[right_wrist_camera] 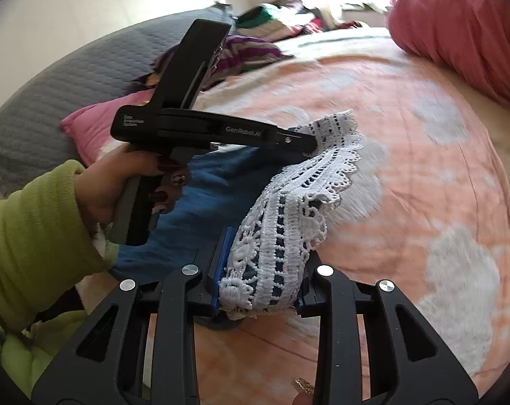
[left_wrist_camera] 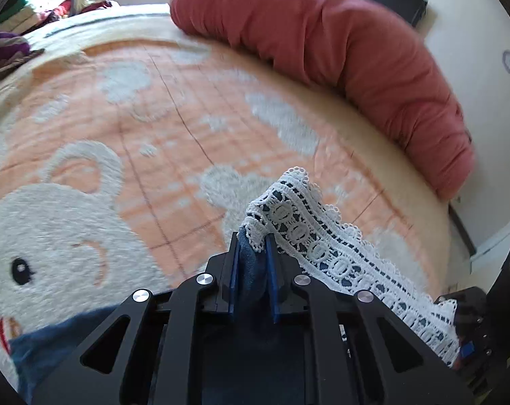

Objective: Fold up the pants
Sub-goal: 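Grasp the lace hem with the right gripper while the left gripper grasps the denim beside it, then lift the lace hem and fold it over the denim toward the waistband with both grippers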

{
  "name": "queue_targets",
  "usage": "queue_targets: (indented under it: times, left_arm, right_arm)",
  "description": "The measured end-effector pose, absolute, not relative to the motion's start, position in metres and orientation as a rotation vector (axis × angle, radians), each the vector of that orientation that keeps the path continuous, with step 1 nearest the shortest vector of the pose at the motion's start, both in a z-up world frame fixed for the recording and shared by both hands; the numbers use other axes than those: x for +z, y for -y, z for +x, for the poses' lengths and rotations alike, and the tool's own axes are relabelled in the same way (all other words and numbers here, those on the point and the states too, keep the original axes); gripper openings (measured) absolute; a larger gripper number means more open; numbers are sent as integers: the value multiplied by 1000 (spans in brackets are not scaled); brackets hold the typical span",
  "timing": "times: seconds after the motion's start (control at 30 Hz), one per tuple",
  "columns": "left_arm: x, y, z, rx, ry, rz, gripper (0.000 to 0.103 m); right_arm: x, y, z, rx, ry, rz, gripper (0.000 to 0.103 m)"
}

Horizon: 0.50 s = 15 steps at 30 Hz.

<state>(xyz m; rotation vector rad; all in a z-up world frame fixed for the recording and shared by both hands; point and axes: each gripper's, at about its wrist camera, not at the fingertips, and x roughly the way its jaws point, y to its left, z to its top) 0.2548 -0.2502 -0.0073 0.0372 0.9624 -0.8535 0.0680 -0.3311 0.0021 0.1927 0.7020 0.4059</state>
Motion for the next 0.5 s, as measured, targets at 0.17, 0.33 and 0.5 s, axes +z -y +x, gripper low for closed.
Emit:
queue_targets:
  times: [0.17, 0.33, 0.5]
  left_arm:
    - [19, 203, 251, -814, -894, -53, 13]
    - [26, 151, 248, -764, -855, -136, 13]
    - [15, 105, 244, -686, -848, -210, 17]
  right_arm:
    - [24, 296, 73, 476, -668, 106, 23]
    - [36, 252, 77, 547, -653, 10, 23]
    - [24, 198, 87, 598, -688, -120, 23]
